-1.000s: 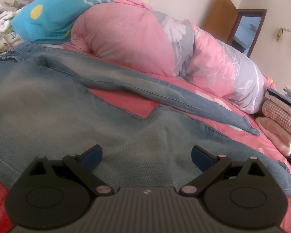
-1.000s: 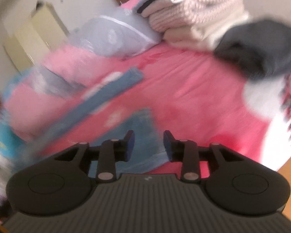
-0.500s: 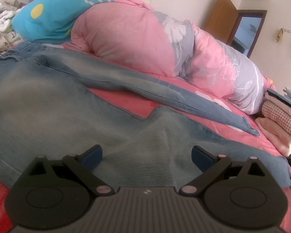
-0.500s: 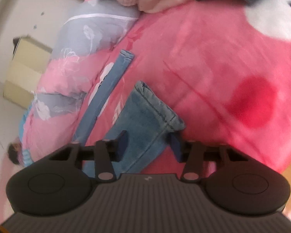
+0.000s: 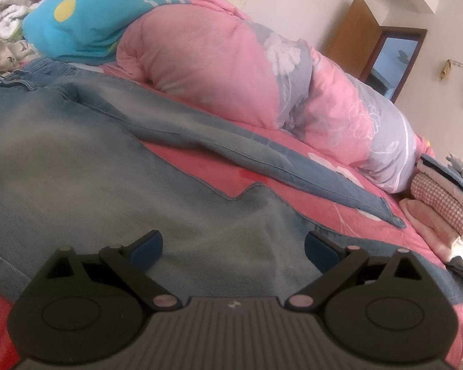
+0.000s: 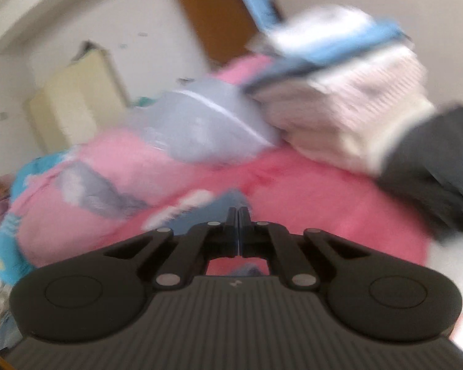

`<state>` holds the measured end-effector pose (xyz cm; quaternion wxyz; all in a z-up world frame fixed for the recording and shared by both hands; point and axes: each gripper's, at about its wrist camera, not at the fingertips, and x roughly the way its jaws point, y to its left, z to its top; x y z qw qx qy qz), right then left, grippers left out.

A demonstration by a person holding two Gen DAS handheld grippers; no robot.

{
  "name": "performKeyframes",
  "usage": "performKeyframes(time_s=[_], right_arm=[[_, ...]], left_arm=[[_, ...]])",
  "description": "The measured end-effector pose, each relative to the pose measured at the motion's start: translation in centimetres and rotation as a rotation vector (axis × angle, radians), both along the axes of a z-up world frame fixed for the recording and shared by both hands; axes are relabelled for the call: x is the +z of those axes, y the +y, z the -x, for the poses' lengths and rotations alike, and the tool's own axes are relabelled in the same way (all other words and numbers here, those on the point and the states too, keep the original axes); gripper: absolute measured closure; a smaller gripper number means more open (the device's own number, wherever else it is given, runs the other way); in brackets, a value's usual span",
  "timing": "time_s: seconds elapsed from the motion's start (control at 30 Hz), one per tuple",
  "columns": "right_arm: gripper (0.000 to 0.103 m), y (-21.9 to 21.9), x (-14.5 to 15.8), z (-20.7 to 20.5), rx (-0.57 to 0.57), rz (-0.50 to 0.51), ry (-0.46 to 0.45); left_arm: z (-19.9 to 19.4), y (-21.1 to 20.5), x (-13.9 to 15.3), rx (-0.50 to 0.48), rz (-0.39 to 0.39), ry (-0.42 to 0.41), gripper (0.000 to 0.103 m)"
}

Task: Fold clothes
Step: 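Release the hem from the right tool and smooth the stacked legs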

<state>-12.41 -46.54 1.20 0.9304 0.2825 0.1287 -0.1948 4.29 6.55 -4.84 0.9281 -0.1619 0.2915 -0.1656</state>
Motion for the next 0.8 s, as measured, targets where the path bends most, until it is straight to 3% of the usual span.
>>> performKeyframes(time_s=[0.1, 0.2, 0.3, 0.37, 0.43, 0.57, 0.7, 0.8], right_arm=[[0.103, -1.7, -3.1, 1.8, -0.052, -0.174, 0.056], [0.099, -1.9, -5.1, 3.6, -0.035, -0.375, 0.033], [0.094, -0.3, -6.2, 4.9, 0.026, -0.485, -0.010], [0.073, 1.1, -6.6, 5.1, 0.058, -0.505, -0.013], [0.060, 2.6, -6.6, 4.9, 0.105, -0.504, -0.008], [0.049, 5.2, -6.8, 4.2, 0.198, -0.486, 0.015], [0.040, 6.9, -6.9, 3.2, 0.243, -0.436, 0.078], [0.027, 7.4, -7.1, 2.8, 0.267, -0.404, 0.080]], left_arm=[[0.0, 0.0, 0.0, 0.002, 0.000, 0.000, 0.004], [0.2, 0.0, 0.1, 0.005, 0.000, -0.003, 0.004], [0.8, 0.1, 0.3, 0.023, 0.001, -0.036, 0.004], [1.7, 0.0, 0.7, 0.029, -0.021, -0.094, 0.004], [2.7, -0.5, 1.3, 0.020, -0.065, -0.151, 0.004], [5.9, -3.2, 2.7, -0.071, -0.241, -0.274, 0.004], [9.3, -6.8, 2.5, -0.196, -0.398, -0.330, 0.004], [10.9, -9.6, 1.5, -0.249, -0.516, -0.352, 0.009]])
